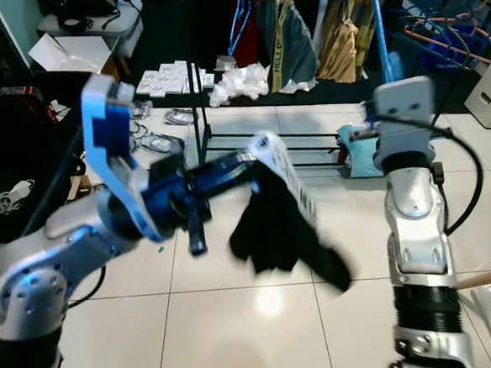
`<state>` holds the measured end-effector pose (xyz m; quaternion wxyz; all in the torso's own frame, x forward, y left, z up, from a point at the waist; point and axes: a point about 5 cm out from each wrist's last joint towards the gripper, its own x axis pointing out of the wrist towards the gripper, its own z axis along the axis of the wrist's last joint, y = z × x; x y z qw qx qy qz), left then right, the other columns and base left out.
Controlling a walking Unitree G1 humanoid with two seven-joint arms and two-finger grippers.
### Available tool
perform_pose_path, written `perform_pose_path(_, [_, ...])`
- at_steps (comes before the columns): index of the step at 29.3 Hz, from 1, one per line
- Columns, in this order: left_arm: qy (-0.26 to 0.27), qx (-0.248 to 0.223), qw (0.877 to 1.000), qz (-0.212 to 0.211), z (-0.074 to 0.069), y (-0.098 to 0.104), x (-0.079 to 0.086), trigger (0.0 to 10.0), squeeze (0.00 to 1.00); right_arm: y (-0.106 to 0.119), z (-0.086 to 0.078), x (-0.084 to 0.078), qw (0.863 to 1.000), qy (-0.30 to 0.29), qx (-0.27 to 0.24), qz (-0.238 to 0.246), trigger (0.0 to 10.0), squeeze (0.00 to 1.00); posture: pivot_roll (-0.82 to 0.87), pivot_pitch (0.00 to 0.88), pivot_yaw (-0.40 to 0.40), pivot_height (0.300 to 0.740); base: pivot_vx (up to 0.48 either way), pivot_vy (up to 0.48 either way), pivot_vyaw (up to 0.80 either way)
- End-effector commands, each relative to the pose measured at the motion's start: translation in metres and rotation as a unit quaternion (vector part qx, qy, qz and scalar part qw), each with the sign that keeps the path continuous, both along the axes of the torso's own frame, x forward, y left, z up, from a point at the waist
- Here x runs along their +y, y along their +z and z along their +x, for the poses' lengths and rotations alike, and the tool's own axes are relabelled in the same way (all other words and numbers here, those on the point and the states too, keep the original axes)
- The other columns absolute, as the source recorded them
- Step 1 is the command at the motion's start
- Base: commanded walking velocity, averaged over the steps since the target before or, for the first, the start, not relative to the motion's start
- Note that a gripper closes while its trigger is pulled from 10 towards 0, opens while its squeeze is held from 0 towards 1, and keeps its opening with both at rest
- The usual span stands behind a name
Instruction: Hang hanger
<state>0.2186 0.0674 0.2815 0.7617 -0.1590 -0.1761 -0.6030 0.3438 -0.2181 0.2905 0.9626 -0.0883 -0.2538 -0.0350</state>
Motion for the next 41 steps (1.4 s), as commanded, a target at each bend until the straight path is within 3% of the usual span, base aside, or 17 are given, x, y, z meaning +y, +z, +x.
perform_pose_path(1, [-0.048,-0.009,0.999,0.007,-0.014,-0.001,-0.006,10.0,0.00,0.006,0.003,-0.005,0.997,0.025,-0.024,0.063,10.0,0.00,-0.03,0.111,-0.004,0.740,0.000,0.000,0.00])
perform_pose_path(6, [-0.045,-0.018,0.998,0.035,-0.015,-0.005,-0.006,10.0,0.00,0.013,0.009,0.009,0.975,0.165,-0.022,0.150,10.0,0.00,-0.01,0.112,-0.007,0.740,0.000,0.000,0.00])
perform_pose_path(14, [0.010,-0.066,0.990,0.125,-0.007,-0.017,0.000,10.0,0.00,0.014,-0.003,0.019,0.950,0.301,0.003,0.087,10.0,0.00,0.00,0.118,-0.016,0.740,0.000,0.000,0.00])
perform_pose_path(16, [0.152,-0.218,0.927,0.265,0.024,-0.024,0.019,10.0,0.00,0.009,-0.025,-0.014,0.927,0.369,0.062,0.023,10.0,0.00,-0.01,0.124,-0.019,0.740,0.000,0.000,0.00])
perform_pose_path(17, [0.152,-0.218,0.927,0.265,0.024,-0.024,0.019,10.0,0.00,0.009,-0.025,-0.014,0.927,0.369,0.062,0.023,10.0,0.00,-0.01,0.124,-0.019,0.740,0.000,0.000,0.00])
perform_pose_path(18, [0.191,-0.283,0.886,0.313,0.035,-0.024,0.025,10.0,0.00,0.009,-0.037,-0.025,0.916,0.393,0.083,0.002,10.0,0.00,-0.02,0.125,-0.013,0.740,0.000,0.000,0.00])
perform_pose_path(19, [0.191,-0.283,0.886,0.313,0.035,-0.024,0.025,10.0,0.00,0.009,-0.037,-0.025,0.916,0.393,0.083,0.002,10.0,0.00,-0.02,0.125,-0.013,0.740,0.000,0.000,0.00])
perform_pose_path(20, [0.222,-0.345,0.844,0.346,0.045,-0.024,0.029,10.0,0.00,0.008,-0.050,-0.032,0.902,0.420,0.102,-0.021,10.0,0.00,-0.02,0.125,-0.011,0.740,0.000,0.000,0.00])
perform_pose_path(23, [0.222,-0.345,0.844,0.346,0.045,-0.024,0.029,10.0,0.00,0.008,-0.050,-0.032,0.902,0.420,0.102,-0.021,10.0,0.00,-0.02,0.125,-0.011,0.740,0.000,0.000,0.00])
perform_pose_path(25, [0.244,-0.447,0.775,0.373,0.057,-0.020,0.031,10.0,0.00,-0.005,-0.070,-0.040,0.868,0.463,0.166,-0.063,10.0,0.00,-0.03,0.125,-0.005,0.740,0.000,0.000,0.00])
perform_pose_path(27, [0.244,-0.447,0.775,0.373,0.057,-0.020,0.031,10.0,0.00,-0.005,-0.070,-0.040,0.868,0.463,0.166,-0.063,10.0,0.00,-0.03,0.125,-0.005,0.740,0.000,0.000,0.00])
perform_pose_path(28, [0.233,-0.491,0.745,0.387,0.059,-0.019,0.033,10.0,0.00,-0.013,-0.080,-0.048,0.853,0.475,0.202,-0.076,10.0,0.00,-0.03,0.126,-0.003,0.740,0.000,0.000,0.00])
perform_pose_path(30, [0.207,-0.501,0.737,0.403,0.060,-0.021,0.036,10.0,0.00,-0.017,-0.086,-0.056,0.845,0.477,0.228,-0.084,10.0,0.00,-0.04,0.128,-0.001,0.740,0.000,0.000,0.00])
perform_pose_path(36, [0.121,-0.502,0.749,0.415,0.055,-0.023,0.050,10.0,0.00,-0.019,-0.097,-0.073,0.832,0.479,0.263,-0.096,10.0,0.00,-0.04,0.130,-0.003,0.740,0.000,0.000,0.00])
perform_pose_path(39, [0.105,-0.522,0.726,0.436,0.061,-0.026,0.058,10.0,0.00,-0.016,-0.101,-0.078,0.824,0.486,0.275,-0.101,10.0,0.00,-0.04,0.132,-0.007,0.740,0.000,0.000,0.00])
perform_pose_path(40, [0.099,-0.550,0.690,0.460,0.068,-0.028,0.065,10.0,0.00,-0.014,-0.103,-0.082,0.815,0.493,0.287,-0.101,10.0,0.00,-0.04,0.132,-0.008,0.740,0.000,0.000,0.00])
perform_pose_path(41, [0.099,-0.550,0.690,0.460,0.068,-0.028,0.065,10.0,0.00,-0.014,-0.103,-0.082,0.815,0.493,0.287,-0.101,10.0,0.00,-0.04,0.132,-0.008,0.740,0.000,0.000,0.00])
